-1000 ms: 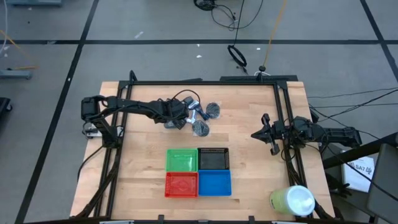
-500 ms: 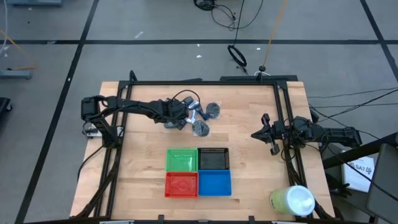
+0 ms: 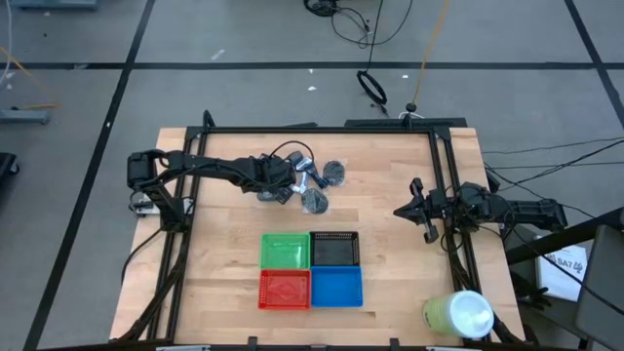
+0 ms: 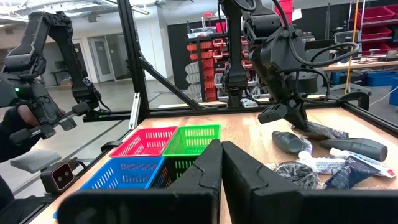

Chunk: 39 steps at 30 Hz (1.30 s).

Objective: Pick & Place Travel size toiletries
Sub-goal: Put the top left black hairbrush into the black bin

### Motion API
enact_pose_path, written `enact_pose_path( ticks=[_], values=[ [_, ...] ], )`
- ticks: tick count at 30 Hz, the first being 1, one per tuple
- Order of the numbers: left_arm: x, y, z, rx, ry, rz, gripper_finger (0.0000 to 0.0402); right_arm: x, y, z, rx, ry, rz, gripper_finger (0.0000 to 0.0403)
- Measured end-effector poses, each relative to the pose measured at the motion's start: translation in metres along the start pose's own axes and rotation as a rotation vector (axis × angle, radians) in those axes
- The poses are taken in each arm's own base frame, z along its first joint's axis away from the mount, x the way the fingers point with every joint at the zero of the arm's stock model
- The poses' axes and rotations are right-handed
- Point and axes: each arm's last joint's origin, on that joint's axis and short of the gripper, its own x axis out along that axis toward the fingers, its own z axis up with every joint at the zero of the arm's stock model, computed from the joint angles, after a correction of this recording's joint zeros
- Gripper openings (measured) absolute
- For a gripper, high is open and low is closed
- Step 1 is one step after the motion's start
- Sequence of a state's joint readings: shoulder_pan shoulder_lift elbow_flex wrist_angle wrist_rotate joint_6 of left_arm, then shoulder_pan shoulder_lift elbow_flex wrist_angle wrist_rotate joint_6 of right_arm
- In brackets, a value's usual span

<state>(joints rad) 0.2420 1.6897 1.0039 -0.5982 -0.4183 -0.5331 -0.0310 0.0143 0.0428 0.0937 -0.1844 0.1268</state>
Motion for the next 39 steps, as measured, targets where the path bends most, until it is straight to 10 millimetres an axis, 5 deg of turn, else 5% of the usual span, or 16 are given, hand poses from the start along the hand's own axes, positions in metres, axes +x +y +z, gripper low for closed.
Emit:
enact_pose_path(
  ticks=[13, 26, 39],
  values=[
    [-0.011, 0.001, 0.001, 0.039, -0.027, -0.018, 0.0015, 0.0, 0.0, 0.0, 0.0, 0.0, 0.0, 0.0],
    [-0.07, 0.009, 0.0, 0.077, -0.209, -0.094, 0.0007, 0.0, 0.0, 0.0, 0.0, 0.0, 0.0, 0.0],
    [-0.118, 0.004, -0.021, 0.219, -0.3, -0.219, 0.001, 0.0, 0.0, 0.0, 0.0, 0.0, 0.0, 0.0]
  ],
)
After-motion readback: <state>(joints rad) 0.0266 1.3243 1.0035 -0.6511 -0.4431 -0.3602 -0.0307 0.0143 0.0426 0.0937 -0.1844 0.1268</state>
